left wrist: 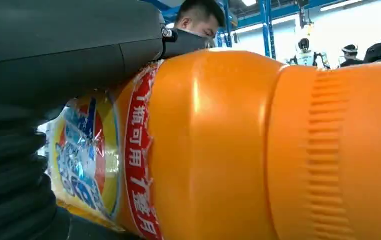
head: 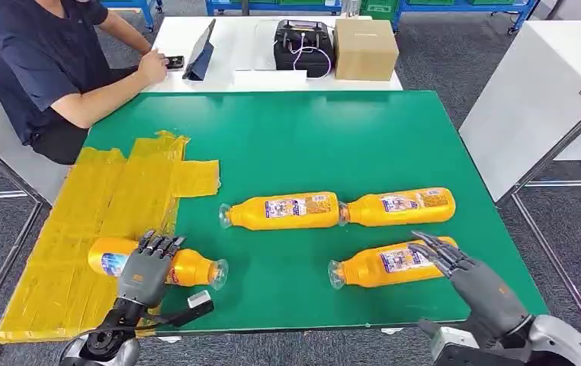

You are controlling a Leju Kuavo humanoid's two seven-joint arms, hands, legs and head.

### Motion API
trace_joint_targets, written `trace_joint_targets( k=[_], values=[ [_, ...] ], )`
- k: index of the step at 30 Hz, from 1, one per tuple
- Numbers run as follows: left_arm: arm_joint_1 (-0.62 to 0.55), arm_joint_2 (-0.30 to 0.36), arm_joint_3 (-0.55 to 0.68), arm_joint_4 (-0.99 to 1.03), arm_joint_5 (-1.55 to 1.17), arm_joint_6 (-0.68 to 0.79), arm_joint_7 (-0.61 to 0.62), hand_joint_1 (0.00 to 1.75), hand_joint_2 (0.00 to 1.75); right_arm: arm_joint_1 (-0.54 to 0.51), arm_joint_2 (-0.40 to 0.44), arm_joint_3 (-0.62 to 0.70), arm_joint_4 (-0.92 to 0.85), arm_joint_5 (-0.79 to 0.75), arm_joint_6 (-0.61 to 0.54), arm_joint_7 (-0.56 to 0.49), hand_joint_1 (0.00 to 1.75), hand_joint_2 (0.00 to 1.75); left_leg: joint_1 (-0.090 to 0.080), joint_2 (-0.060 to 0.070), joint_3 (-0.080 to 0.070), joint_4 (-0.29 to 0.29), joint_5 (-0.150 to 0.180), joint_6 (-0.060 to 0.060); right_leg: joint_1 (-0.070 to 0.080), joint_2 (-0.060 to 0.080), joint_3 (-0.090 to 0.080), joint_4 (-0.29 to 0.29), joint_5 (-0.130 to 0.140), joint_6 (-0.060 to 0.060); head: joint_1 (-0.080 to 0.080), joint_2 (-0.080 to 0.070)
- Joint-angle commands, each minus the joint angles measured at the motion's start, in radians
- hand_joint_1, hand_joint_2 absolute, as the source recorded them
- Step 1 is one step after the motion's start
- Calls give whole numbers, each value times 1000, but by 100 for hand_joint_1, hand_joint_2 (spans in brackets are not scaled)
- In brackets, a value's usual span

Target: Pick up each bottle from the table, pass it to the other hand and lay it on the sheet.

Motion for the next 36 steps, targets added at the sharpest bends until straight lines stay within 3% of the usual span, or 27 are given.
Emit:
trace_joint_targets(
  k=[1, 4, 5, 10, 15, 25, 27, 30, 36],
  values=[
    [15, 34, -35, 39, 32, -13, -9, 0, 175, 164, -136, -183, -38, -35, 28, 25, 0, 175, -1, 2, 1, -1, -1, -1, -1, 1, 1, 0, 0, 0, 0, 0],
    [37, 38, -18, -37, 124, -32, -68, 0, 175, 229, -149, -222, -26, -25, 35, 63, 0, 175, -1, 3, 1, -1, 0, -1, -1, 2, 0, 0, 1, 1, 0, 0],
    [46, 40, -10, -81, 152, -54, -83, 0, 0, 247, -136, -226, -9, 0, 26, 71, 0, 175, -1, 2, 1, -1, 0, -1, -1, 1, 0, 1, 1, 0, 0, 0],
    [67, 19, 25, -198, 251, -99, -128, 0, 0, 220, -52, -173, 95, 83, -28, 71, 0, 175, 0, 0, 2, -2, 1, -1, 1, -1, 1, -3, 1, 1, 0, 0],
    [124, -52, 72, -290, 443, -113, -221, 0, 0, 216, 23, -137, 117, 142, -77, 86, 0, 175, 1, 1, 0, -2, 1, -1, 1, -1, -5, -3, 1, 1, 0, 0],
    [128, -50, 75, -300, 444, -115, -221, 0, 0, 214, 17, -136, 116, 143, -77, 86, 0, 175, 0, 2, -5, -1, 0, 0, 0, 1, -6, -2, 1, 1, 0, 0],
    [159, -113, 133, -372, 695, -221, -288, 0, 0, 187, 92, -136, 136, 258, -114, 127, 0, 175, 0, 2, -3, -2, 0, -1, 0, 0, -4, -2, 0, 1, 0, 0],
    [201, -176, 189, -501, 989, -454, -292, 0, 0, 114, 165, -93, 205, 341, -120, 155, 0, 175, 2, 2, -5, -1, 0, 0, 1, 1, -5, -3, 2, 1, 0, 0],
    [220, -205, 174, -557, 1133, -573, -295, 0, 0, -64, 229, -28, 357, 417, -93, 161, 0, 175, 2, 6, -4, -2, 0, 0, 2, 4, -6, -4, 3, 1, 0, 0]
  ],
)
